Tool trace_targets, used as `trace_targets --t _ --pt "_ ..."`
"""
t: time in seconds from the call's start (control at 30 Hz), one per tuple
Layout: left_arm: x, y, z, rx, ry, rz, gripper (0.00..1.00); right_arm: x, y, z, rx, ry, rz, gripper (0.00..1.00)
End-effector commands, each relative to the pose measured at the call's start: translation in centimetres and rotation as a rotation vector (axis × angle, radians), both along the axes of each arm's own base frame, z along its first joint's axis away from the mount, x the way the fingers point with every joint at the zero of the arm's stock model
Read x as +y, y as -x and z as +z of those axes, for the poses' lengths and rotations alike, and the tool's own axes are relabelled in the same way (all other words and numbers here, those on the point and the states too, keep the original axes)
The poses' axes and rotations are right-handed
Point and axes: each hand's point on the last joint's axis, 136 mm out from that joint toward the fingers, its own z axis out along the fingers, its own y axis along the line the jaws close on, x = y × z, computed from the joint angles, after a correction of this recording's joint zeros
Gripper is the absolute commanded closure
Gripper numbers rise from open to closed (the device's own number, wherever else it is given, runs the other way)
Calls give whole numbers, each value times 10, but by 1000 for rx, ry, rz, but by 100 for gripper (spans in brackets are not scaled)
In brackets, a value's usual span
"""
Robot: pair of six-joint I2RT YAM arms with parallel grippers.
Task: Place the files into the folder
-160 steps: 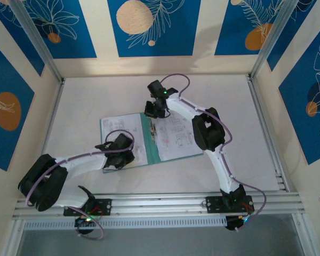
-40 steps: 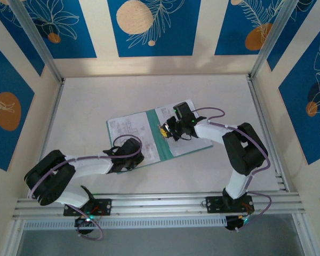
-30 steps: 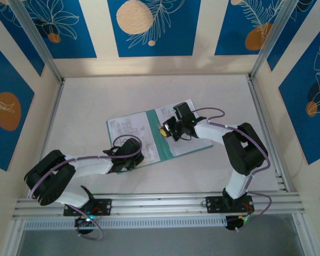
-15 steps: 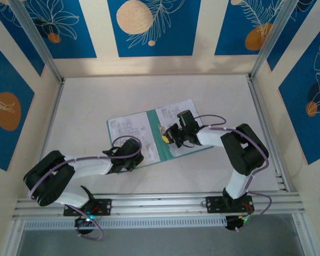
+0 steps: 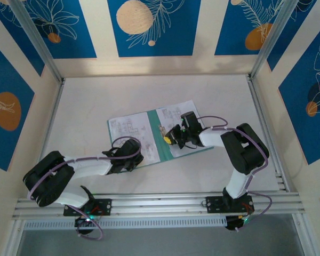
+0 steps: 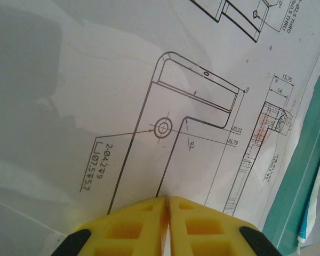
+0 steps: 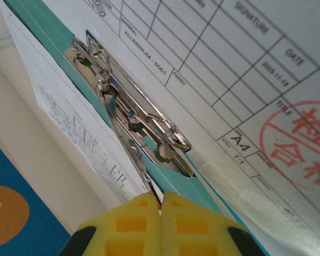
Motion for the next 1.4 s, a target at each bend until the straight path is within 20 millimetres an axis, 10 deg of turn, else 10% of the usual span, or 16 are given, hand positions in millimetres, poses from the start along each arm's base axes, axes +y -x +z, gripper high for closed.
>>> trace_targets --t 0.0,1.37 --pt "39 34 -35 137 -157 23 89 -40 38 -61 217 172 -49 100" --pt "30 29 -35 132 -139 19 89 -66 89 -105 541 430 3 100"
